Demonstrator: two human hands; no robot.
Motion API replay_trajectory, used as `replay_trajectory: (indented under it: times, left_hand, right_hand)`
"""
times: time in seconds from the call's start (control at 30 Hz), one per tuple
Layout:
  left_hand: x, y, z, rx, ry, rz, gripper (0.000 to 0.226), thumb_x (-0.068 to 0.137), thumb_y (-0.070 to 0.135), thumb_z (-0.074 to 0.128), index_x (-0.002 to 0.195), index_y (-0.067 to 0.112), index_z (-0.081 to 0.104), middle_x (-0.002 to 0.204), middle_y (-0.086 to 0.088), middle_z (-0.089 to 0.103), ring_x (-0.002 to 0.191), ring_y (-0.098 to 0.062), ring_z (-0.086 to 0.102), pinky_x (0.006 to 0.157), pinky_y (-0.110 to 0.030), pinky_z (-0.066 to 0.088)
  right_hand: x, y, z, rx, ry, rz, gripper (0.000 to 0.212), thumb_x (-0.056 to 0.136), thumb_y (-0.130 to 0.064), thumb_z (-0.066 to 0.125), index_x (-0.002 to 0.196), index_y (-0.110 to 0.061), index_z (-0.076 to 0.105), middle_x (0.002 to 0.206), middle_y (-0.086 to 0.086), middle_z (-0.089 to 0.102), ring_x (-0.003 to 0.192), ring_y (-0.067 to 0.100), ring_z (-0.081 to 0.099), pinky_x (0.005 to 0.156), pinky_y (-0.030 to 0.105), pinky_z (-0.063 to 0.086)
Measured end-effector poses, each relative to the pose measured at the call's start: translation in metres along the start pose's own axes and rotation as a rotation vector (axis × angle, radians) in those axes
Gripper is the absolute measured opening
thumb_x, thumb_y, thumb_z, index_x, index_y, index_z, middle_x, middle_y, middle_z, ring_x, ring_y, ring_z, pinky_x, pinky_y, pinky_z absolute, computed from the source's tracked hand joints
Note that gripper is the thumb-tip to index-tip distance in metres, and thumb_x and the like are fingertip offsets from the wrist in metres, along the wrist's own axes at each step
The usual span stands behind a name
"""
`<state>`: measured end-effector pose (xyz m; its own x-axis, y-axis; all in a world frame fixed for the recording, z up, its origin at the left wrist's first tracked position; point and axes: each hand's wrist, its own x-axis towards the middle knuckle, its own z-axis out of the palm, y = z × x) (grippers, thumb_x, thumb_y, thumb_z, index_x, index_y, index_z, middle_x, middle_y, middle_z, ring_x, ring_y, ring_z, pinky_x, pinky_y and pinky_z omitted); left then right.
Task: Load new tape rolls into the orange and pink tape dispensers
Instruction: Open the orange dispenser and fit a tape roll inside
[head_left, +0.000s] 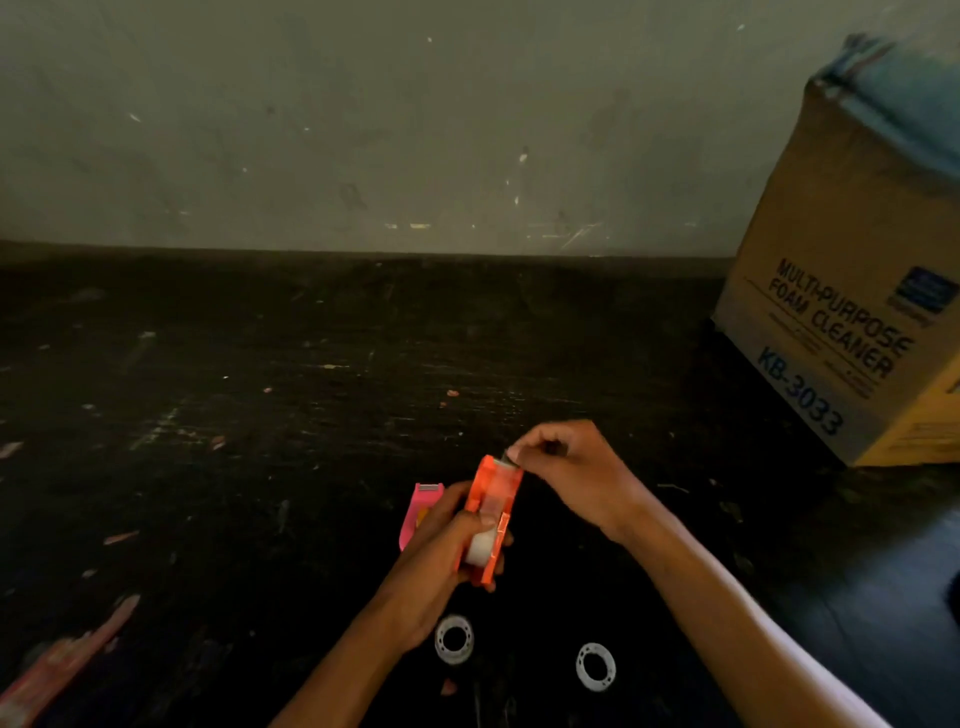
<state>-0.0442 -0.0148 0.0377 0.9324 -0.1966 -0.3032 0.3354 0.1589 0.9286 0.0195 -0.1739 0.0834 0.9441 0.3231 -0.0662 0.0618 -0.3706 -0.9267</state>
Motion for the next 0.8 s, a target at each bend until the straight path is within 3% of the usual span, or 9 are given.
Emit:
replay_trajectory:
  times: [0.17,0.33,0.43,0.5,0.57,0.63,0.7,0.8]
  left_hand:
    - [0.004,-0.006,0.002,0.030,0.052,-0.017,0.029,0.088,0.008,0.051,0.109,0.026,0.060,0.081,-0.009,0.068,0.065,-0.016,0.063,0.056,-0.030,0.046]
    - [0.022,-0.019,0.007,-0.043,0.121,-0.118,0.029,0.088,0.020,0.057,0.116,0.023,0.057,0.100,-0.014,0.066,0.072,-0.022,0.064,0.054,-0.031,0.049]
    - [0.039,-0.027,0.011,-0.095,0.253,-0.105,0.034,0.083,0.030,0.064,0.114,0.020,0.055,0.102,-0.014,0.069,0.078,-0.025,0.068,0.061,-0.035,0.055]
    - [0.054,-0.032,0.014,-0.072,0.350,-0.105,0.055,0.071,0.043,0.072,0.115,0.014,0.056,0.102,-0.013,0.072,0.087,-0.026,0.071,0.075,-0.041,0.057]
    - [0.066,-0.037,0.018,-0.022,0.416,-0.122,0.053,0.073,0.048,0.070,0.111,0.012,0.059,0.101,-0.011,0.072,0.092,-0.024,0.069,0.088,-0.046,0.054]
    - [0.074,-0.042,0.024,0.013,0.450,-0.164,0.042,0.081,0.046,0.064,0.107,0.013,0.059,0.101,-0.009,0.070,0.090,-0.020,0.067,0.082,-0.039,0.054]
    - [0.083,-0.048,0.028,0.058,0.457,-0.202,0.037,0.086,0.043,0.059,0.106,0.012,0.058,0.100,-0.007,0.068,0.083,-0.014,0.063,0.063,-0.028,0.047]
    - [0.096,-0.054,0.028,0.153,0.460,-0.234,0.036,0.089,0.042,0.056,0.104,0.009,0.063,0.098,-0.007,0.070,0.082,-0.015,0.063,0.056,-0.024,0.041]
  right_hand:
    - [0.012,0.010,-0.010,0.146,-0.171,0.293,0.014,0.084,-0.018,0.066,0.072,-0.023,0.072,0.085,-0.002,0.068,0.081,0.012,0.057,0.072,0.026,0.047]
    - [0.013,0.040,-0.003,0.417,-0.059,0.421,0.002,0.085,-0.018,0.065,0.086,-0.017,0.067,0.084,0.004,0.067,0.080,0.015,0.063,0.069,0.028,0.053]
    - [0.000,0.062,0.014,0.536,0.141,0.391,0.011,0.089,-0.020,0.060,0.087,-0.015,0.069,0.085,0.007,0.071,0.080,0.017,0.067,0.072,0.029,0.053]
    - [-0.009,0.074,0.028,0.537,0.179,0.281,0.013,0.089,-0.016,0.060,0.091,-0.011,0.072,0.094,0.011,0.074,0.086,0.020,0.069,0.078,0.029,0.053]
    - [-0.014,0.084,0.038,0.490,0.171,0.178,0.015,0.087,-0.007,0.061,0.099,-0.005,0.071,0.100,0.013,0.075,0.090,0.015,0.069,0.077,0.019,0.054]
    - [-0.011,0.094,0.043,0.436,0.183,0.151,0.020,0.084,-0.002,0.063,0.103,-0.008,0.070,0.102,0.009,0.075,0.092,0.012,0.070,0.072,0.016,0.055]
    - [-0.006,0.104,0.044,0.371,0.198,0.150,0.023,0.085,-0.004,0.063,0.102,-0.017,0.071,0.104,0.007,0.073,0.092,0.013,0.070,0.073,0.022,0.057]
    - [0.002,0.118,0.043,0.240,0.194,0.136,0.027,0.087,-0.005,0.061,0.099,-0.027,0.070,0.105,0.006,0.071,0.092,0.014,0.070,0.078,0.031,0.058]
